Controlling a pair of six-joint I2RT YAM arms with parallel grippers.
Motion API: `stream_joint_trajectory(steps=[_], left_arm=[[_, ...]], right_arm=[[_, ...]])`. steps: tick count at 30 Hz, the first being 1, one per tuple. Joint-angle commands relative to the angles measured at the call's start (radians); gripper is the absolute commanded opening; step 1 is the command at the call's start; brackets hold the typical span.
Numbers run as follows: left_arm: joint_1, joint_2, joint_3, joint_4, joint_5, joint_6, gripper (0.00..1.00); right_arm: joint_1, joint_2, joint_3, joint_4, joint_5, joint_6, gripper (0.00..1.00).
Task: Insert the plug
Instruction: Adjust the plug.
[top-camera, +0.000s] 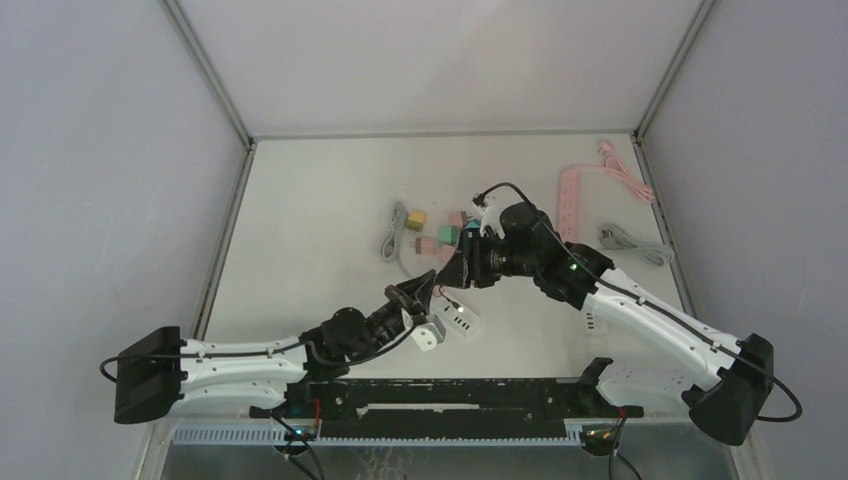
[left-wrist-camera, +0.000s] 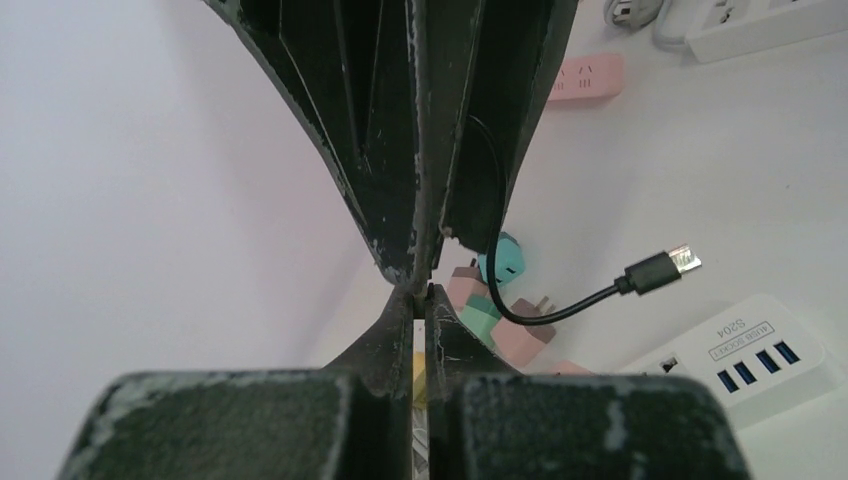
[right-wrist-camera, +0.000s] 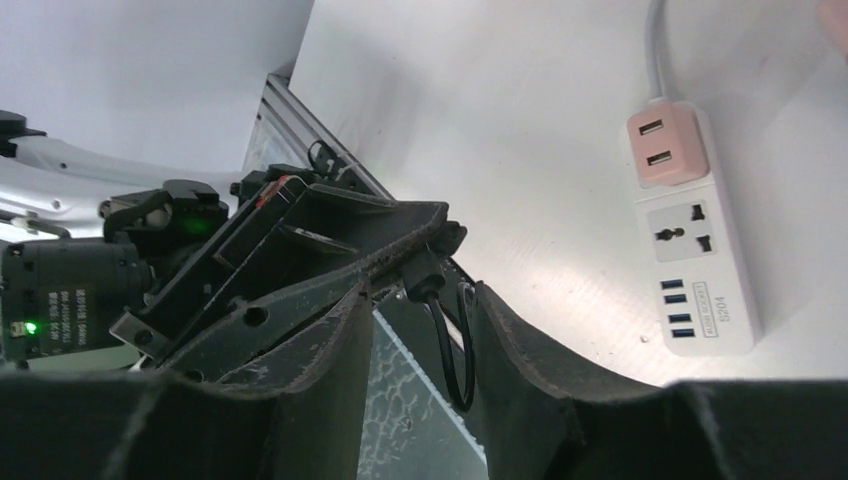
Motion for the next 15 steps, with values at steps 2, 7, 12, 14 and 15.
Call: stream_joint_trajectory(steps=[2,7,12,14,15], left_arm=[[-0.009,0.015,0.037,0.124,-0.015,0.025,0.00],[-0.012,0.035,0.029,0.162,-0.022,0.036,0.00],[-0.014,0.051,0.030,0.178,-0.020,0.046,0.00],[-0.016,0.056,0.029,0.183,-0.022,0.048,0.00],[-0.017,0.058,0.030,0.186,-0.022,0.048,0.00]], right_arm=[[-0.025,0.018,0.003,0.099,-0.077,0.115,0.44],[-0.059,0.004,-0.029,0.145,-0.092,0.214,0.36],[-0.090,-0.026,-0.080,0.199,-0.108,0.306,0.30],[-0.094,-0.027,-0.083,0.202,-0.114,0.315,0.29],[-0.095,-0.027,-0.083,0.204,-0.114,0.320,0.28]])
